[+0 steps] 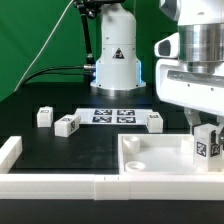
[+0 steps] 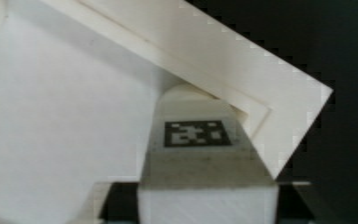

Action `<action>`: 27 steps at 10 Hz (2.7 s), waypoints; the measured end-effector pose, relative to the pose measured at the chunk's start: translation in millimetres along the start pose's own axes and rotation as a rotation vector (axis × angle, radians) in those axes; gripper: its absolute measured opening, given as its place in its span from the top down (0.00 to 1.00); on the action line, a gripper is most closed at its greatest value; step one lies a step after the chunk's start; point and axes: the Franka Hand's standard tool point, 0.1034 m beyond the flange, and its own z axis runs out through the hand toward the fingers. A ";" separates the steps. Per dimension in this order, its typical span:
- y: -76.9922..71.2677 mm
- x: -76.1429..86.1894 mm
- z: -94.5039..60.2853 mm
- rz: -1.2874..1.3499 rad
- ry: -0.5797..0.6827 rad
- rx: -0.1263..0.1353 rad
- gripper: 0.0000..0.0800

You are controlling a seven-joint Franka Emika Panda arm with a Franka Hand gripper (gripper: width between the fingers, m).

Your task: Assemble one leg

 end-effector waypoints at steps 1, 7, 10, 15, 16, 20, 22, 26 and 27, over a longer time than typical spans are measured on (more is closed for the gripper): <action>0.1 0.2 0.1 0.094 -0.005 0.002 0.64; -2.0 -2.7 0.3 -0.031 -0.007 0.012 0.24; -3.4 -4.7 0.3 -0.385 -0.005 0.018 0.19; -3.1 -1.5 -0.4 -0.910 0.009 0.008 0.19; -3.0 -1.4 -0.4 -0.985 0.012 0.005 0.19; -2.7 -0.3 -0.5 -1.111 0.021 -0.008 0.51; -2.6 -0.2 -0.5 -1.100 0.021 -0.008 0.64; -2.6 -1.2 -0.6 -0.786 0.024 -0.008 0.64; -2.2 -1.1 -0.4 -0.620 0.027 -0.009 0.64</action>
Offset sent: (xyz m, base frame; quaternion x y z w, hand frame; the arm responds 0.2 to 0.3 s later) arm 0.0000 0.0000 0.0000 0.0000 0.0000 0.0000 1.0000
